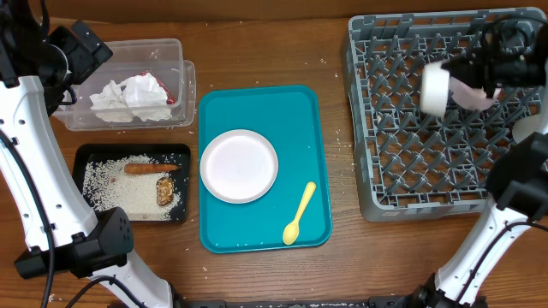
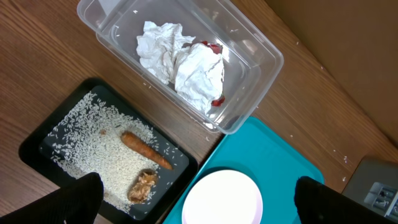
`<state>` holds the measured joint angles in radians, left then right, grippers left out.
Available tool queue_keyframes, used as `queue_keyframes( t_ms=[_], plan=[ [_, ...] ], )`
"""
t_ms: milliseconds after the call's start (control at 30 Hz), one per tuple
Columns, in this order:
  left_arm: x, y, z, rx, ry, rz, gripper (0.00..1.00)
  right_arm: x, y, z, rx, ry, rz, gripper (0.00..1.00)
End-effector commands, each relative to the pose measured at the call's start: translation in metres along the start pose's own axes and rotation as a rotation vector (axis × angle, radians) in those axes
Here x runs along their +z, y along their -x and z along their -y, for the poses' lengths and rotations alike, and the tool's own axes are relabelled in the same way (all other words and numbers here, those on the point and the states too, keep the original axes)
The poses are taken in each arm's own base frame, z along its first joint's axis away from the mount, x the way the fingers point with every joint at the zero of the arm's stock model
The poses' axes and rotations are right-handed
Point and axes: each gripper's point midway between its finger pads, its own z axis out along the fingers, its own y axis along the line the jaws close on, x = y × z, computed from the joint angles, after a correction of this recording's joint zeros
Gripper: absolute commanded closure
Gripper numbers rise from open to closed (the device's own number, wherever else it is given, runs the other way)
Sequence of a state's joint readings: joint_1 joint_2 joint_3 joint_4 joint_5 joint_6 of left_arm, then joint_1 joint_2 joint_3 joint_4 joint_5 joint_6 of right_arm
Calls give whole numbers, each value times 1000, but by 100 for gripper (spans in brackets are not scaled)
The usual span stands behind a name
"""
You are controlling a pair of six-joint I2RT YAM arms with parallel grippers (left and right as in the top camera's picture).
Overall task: Sort waste into correct bins and load items into the dishwasher
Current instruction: 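Carry the white bowl right and set it in the dish rack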
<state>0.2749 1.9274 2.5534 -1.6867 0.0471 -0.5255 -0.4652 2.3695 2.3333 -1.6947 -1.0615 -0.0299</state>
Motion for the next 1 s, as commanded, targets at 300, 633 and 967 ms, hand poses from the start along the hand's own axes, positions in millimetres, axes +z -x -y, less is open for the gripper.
queue_keyframes(
  t_ms=[300, 633, 967],
  plan=[
    [1, 0, 0, -7, 10, 3, 0, -58, 9, 56, 179, 105, 98, 96],
    [1, 0, 0, -7, 10, 3, 0, -96, 7, 51, 131, 55, 192, 86],
    [1, 0, 0, -7, 10, 3, 0, -200, -2, 40, 197, -427, 569, 67]
  ],
)
